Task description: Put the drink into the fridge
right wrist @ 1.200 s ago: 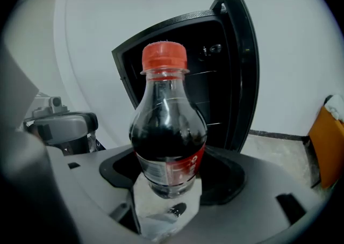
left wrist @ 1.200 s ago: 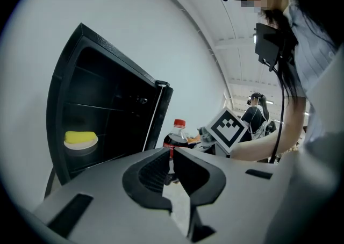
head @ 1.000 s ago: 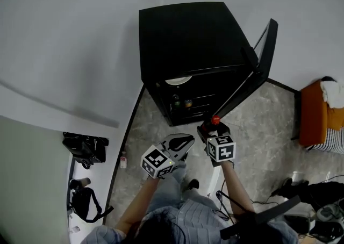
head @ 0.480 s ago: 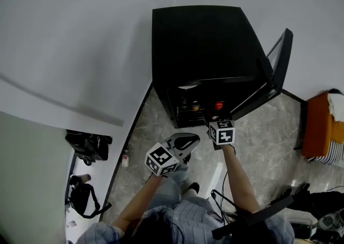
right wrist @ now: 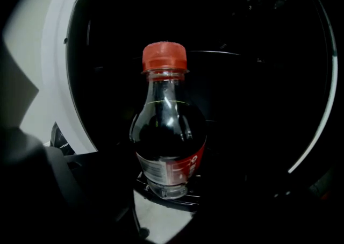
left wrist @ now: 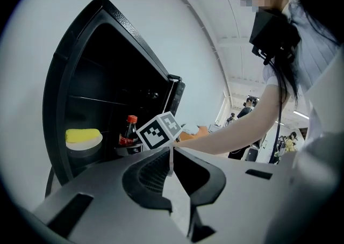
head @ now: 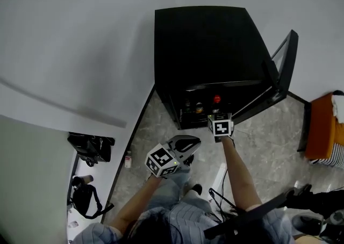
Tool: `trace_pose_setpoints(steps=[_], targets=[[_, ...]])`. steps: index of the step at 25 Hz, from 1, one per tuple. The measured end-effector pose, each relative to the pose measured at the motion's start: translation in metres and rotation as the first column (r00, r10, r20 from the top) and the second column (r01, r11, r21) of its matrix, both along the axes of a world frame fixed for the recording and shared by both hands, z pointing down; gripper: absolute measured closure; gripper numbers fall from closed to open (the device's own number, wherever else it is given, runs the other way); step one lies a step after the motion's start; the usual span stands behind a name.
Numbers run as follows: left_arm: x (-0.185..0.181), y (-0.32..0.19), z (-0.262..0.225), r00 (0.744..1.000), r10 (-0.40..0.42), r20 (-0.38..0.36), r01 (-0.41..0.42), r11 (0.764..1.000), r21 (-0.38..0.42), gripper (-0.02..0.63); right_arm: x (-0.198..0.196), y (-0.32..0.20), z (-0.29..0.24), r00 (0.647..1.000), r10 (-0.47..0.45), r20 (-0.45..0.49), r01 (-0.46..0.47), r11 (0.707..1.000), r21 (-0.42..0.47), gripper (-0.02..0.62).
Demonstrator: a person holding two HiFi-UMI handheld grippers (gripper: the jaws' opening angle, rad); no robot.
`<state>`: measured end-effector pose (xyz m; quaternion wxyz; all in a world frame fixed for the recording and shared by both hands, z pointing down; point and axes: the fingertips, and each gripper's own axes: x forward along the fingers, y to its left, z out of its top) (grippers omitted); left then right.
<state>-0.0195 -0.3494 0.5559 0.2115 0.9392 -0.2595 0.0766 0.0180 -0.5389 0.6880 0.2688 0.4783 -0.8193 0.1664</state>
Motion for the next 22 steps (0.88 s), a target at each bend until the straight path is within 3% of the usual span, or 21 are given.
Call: trace_pose_setpoints(steps=[6,12,22], targets=[[-0.009,-0.008,0.004,1.0,-0.029,-0.006,0.029,0.999,-0.017,0.595,0.001,-0.021,0.016,0.999,0.032,-0.032,-0.032,0.999,0.001,0.291],[-0.014,-0.014,0.012,0.999,-0.041,0.003,0.041,0.999,-0.031,0.595,0.005,-0.037,0.03,0.995,0.094,0.032,-0.093,0.995,-0.034,0.292],[-0.015,-0.015,0.018,0.999,-0.041,0.006,0.041,0.998,-0.043,0.595,-0.002,-0.04,0.021,0.996,0.063,0.061,-0.067,0.995,0.07,0.292]])
